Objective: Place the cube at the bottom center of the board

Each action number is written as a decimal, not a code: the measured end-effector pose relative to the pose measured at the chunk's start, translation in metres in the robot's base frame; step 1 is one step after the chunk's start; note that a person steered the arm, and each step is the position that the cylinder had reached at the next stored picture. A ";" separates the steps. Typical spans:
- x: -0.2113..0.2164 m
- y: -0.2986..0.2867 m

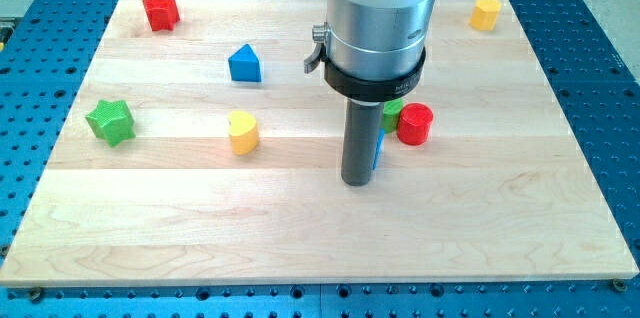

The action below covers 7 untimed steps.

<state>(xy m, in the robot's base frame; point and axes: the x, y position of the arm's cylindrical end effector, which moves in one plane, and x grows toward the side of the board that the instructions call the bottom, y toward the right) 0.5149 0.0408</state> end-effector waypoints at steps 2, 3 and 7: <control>-0.049 -0.026; -0.088 -0.025; -0.067 0.025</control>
<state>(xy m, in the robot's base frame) 0.4482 0.0659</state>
